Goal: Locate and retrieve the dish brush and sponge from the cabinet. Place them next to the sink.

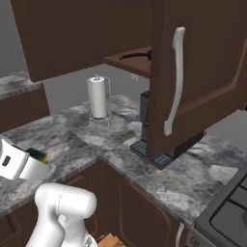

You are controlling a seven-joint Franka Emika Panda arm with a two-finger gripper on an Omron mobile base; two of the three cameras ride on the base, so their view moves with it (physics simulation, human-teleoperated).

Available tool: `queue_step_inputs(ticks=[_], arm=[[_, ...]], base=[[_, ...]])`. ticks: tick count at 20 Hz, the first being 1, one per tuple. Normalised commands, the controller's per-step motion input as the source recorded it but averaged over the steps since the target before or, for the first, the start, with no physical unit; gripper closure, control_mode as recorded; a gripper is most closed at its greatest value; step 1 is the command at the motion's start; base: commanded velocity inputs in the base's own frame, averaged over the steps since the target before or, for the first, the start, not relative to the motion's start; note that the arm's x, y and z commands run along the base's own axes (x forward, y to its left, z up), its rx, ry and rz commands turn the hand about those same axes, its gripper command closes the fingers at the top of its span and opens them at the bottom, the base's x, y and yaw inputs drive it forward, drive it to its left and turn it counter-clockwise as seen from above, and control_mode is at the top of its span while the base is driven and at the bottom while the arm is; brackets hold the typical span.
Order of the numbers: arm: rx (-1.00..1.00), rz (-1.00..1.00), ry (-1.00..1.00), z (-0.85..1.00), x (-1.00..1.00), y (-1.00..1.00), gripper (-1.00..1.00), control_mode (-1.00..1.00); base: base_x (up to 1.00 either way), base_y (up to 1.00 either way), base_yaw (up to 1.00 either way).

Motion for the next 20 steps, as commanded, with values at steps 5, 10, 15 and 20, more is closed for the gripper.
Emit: queue_step_inputs(ticks=[5, 10, 15, 20], arm=[[0.00, 0.00, 0.00, 0.00, 0.00, 0.00, 1.00, 1.00], [0.00, 0.00, 0.00, 0.00, 0.00, 0.00, 1.00, 1.00], [0.00, 0.00, 0.00, 0.00, 0.00, 0.00, 1.00, 1.00], [0.00, 0.00, 0.00, 0.00, 0.00, 0.00, 1.00, 1.00]], base=[[-0.08, 0.25, 0.49], [-0.33, 0.61, 0.39], [-0.47, 0.75, 0.31], [-0.92, 0.43, 0.16]])
